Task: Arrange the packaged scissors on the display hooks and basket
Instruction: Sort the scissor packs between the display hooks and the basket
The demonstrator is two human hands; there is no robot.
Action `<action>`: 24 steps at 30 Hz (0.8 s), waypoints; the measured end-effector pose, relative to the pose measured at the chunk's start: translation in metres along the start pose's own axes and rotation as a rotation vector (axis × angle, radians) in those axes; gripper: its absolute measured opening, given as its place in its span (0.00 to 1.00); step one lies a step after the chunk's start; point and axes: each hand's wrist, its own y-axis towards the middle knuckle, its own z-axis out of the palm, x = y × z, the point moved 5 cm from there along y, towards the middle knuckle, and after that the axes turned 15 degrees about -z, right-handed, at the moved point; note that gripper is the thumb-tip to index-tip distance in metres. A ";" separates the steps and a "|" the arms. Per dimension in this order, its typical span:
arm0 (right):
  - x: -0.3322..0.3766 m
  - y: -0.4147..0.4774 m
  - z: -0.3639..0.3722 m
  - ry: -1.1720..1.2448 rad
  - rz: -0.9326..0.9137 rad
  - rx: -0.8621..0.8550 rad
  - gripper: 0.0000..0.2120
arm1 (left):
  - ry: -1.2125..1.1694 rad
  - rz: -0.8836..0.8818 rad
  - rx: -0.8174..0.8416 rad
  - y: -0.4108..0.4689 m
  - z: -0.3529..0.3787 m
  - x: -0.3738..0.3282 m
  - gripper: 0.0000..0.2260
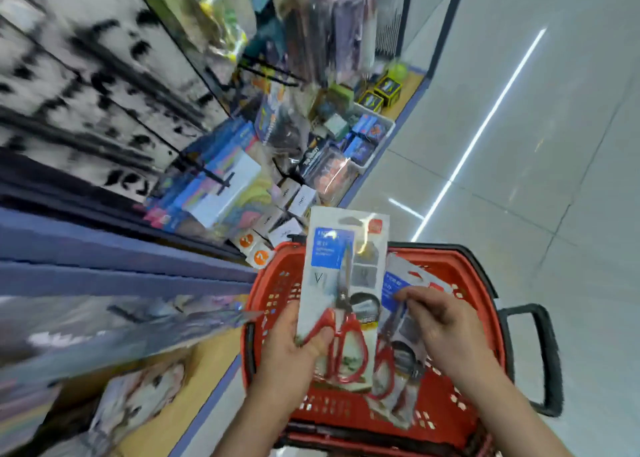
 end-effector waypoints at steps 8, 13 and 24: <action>0.251 -0.034 -0.063 0.293 -0.286 0.126 0.07 | -0.355 0.187 -0.109 -0.210 -0.040 -0.111 0.11; 0.352 -0.072 -0.074 0.291 -0.501 0.204 0.13 | -0.510 0.350 -0.281 -0.327 -0.101 -0.137 0.15; 0.530 -0.190 0.001 0.317 -0.827 0.653 0.14 | -0.708 0.775 -0.868 -0.553 -0.288 -0.109 0.08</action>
